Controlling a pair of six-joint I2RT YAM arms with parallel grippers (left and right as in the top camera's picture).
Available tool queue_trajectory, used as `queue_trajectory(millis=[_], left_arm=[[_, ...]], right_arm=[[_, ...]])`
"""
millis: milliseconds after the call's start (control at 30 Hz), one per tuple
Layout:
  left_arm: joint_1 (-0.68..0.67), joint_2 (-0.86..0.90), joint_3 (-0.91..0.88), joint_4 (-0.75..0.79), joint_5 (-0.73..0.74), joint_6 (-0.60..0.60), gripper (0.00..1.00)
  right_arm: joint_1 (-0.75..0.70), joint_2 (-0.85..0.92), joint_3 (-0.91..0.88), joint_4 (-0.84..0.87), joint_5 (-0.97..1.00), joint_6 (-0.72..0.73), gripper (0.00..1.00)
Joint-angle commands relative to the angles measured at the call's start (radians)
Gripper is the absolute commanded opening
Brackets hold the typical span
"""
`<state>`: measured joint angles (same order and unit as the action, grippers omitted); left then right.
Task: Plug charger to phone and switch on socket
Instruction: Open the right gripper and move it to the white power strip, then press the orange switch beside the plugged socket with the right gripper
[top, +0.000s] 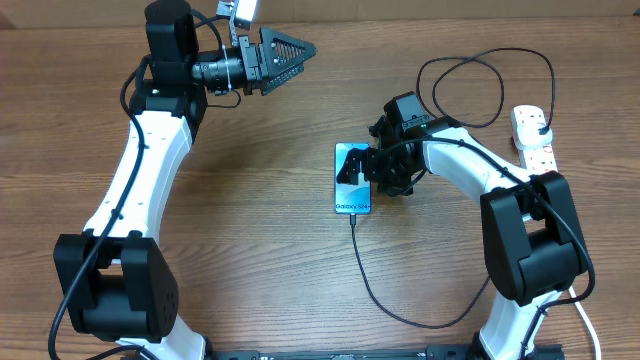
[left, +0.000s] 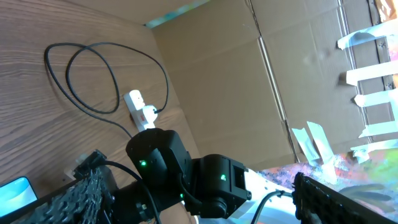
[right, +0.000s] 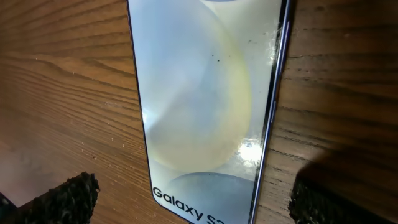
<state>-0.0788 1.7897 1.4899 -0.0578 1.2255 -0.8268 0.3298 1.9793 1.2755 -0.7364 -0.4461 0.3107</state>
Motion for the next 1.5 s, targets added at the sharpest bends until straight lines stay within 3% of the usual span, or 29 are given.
queue_trajectory(millis=[0,133,600,667,700,733,767,1000,1167,1233,1267,1300,1333,1400,1467], left_arm=[[-0.002,-0.011,0.009,0.002,-0.003,0.019,1.00],[-0.002,-0.011,0.009,0.003,-0.003,0.019,1.00],[-0.002,-0.011,0.009,0.002,-0.003,0.019,1.00],[-0.002,-0.011,0.009,0.003,-0.003,0.019,0.99],[-0.002,-0.011,0.009,0.002,-0.003,0.019,0.99],[-0.002,-0.011,0.009,0.002,-0.003,0.019,1.00],[-0.002,-0.011,0.009,0.002,-0.003,0.019,1.00],[-0.002,-0.011,0.009,0.002,-0.003,0.019,1.00],[-0.002,-0.011,0.009,0.003,-0.003,0.019,1.00],[-0.002,-0.011,0.009,0.002,-0.003,0.019,1.00],[-0.002,-0.011,0.009,0.002,-0.003,0.019,1.00],[-0.002,-0.011,0.009,0.002,-0.003,0.019,1.00],[-0.002,-0.011,0.009,0.002,-0.003,0.019,1.00],[-0.002,-0.011,0.009,0.002,-0.003,0.019,1.00],[-0.002,-0.011,0.009,0.002,-0.003,0.019,1.00]], right_arm=[[-0.007,0.034,-0.022,-0.033,0.110,0.000,0.95],[-0.017,0.015,0.099,-0.194,0.226,-0.003,0.91],[-0.022,-0.008,0.716,-0.697,0.330,-0.023,0.81],[-0.034,-0.008,0.767,-0.752,0.366,-0.022,0.68],[-0.041,-0.008,0.782,-0.767,0.382,-0.023,0.54],[-0.063,-0.008,0.803,-0.782,0.408,-0.022,0.15],[-0.074,-0.008,0.806,-0.781,0.410,-0.022,0.06],[-0.284,-0.008,0.807,-0.732,0.455,-0.019,0.04],[-0.496,-0.006,0.805,-0.866,0.632,0.055,0.12],[-0.581,-0.006,0.803,-0.869,0.652,0.092,0.29],[-0.615,-0.006,0.801,-0.862,0.652,0.111,0.45],[-0.652,-0.006,0.795,-0.845,0.652,0.123,0.73],[-0.675,-0.006,0.789,-0.832,0.652,0.135,0.87],[-0.728,-0.006,0.764,-0.782,0.652,0.135,1.00],[-0.794,-0.004,0.698,-0.691,0.652,0.135,1.00]])
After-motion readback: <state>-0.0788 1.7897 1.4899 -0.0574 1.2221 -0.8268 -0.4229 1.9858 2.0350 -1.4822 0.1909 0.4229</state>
